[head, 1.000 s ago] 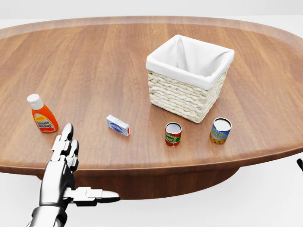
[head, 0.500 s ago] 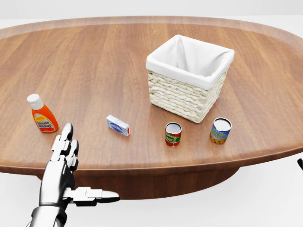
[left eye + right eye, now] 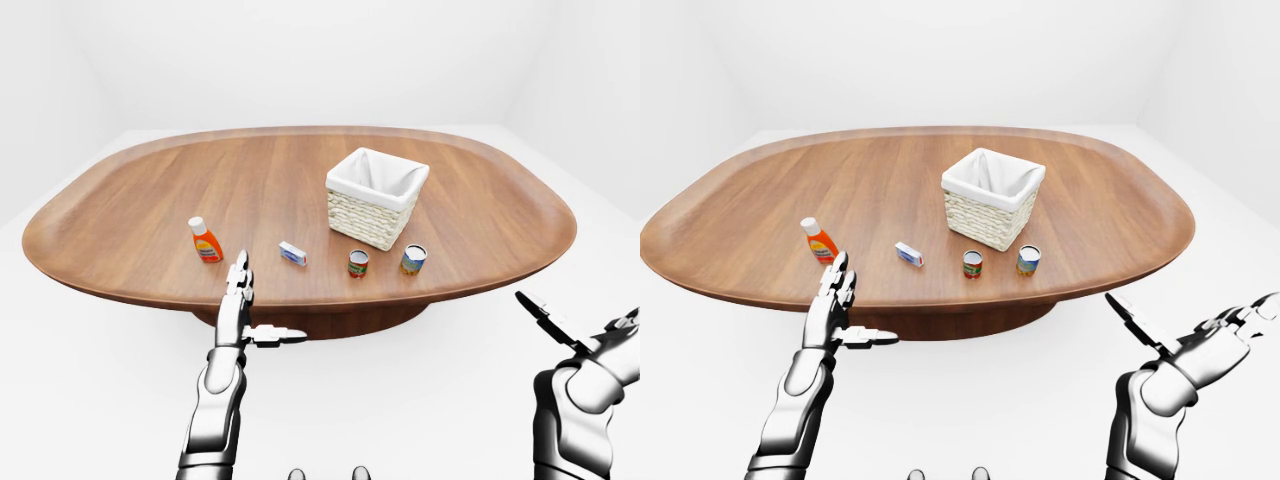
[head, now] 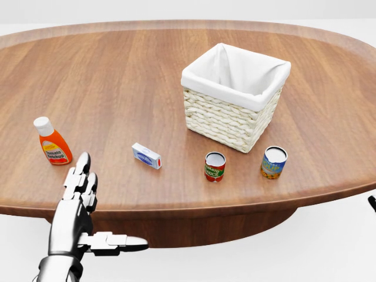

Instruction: Pick up the alphabet soup and the cream cheese box, and put them in the basket.

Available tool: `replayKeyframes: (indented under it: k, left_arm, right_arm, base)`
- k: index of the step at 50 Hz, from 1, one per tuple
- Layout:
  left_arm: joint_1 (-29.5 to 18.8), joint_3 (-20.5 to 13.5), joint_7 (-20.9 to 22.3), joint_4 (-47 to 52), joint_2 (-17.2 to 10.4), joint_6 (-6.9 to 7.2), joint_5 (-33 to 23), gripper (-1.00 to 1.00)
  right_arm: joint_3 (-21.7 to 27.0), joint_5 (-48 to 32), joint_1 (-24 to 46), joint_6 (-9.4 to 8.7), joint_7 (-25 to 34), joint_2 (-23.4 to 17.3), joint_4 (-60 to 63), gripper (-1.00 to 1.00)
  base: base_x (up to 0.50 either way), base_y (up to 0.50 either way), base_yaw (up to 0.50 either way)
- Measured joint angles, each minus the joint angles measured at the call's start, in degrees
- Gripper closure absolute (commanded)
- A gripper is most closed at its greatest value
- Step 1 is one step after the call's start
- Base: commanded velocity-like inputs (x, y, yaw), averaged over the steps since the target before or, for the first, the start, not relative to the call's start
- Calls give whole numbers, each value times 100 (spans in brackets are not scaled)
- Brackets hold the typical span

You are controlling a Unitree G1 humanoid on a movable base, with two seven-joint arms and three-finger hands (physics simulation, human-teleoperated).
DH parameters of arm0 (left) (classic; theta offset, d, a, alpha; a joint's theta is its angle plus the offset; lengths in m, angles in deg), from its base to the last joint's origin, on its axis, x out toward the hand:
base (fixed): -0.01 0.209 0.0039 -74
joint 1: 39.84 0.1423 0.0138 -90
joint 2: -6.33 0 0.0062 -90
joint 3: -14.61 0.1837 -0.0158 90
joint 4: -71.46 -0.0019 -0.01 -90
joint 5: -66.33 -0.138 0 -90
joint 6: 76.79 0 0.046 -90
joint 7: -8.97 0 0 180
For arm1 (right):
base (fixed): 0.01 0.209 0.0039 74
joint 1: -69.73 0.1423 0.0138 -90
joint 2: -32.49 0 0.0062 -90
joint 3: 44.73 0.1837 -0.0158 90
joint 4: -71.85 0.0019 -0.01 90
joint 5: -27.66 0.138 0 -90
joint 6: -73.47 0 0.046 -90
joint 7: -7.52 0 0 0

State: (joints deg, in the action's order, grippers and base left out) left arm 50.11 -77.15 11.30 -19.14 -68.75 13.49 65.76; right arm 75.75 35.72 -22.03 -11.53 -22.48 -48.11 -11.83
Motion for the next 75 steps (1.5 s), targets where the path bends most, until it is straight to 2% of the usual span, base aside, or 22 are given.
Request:
replayKeyframes:
  k: [8, 46, 75]
  left_arm:
    - [10, 2, 1, 52, 2, 42, 6, -100]
    - [-7, 5, -1, 2, -1, 14, -20, -100]
    - [-21, 6, 1, -44, -3, -24, -24, -100]
  right_arm:
    - [25, 8, -4, 0, 0, 5, -10, -100]
    - [31, 32, 6, 0, 0, -10, -105, -100]
    - [11, -18, 28, 0, 0, -34, -205, -100]
  base:
    - [0, 0, 0]
    - [0, 0, 0]
    - [0, -18, 0]
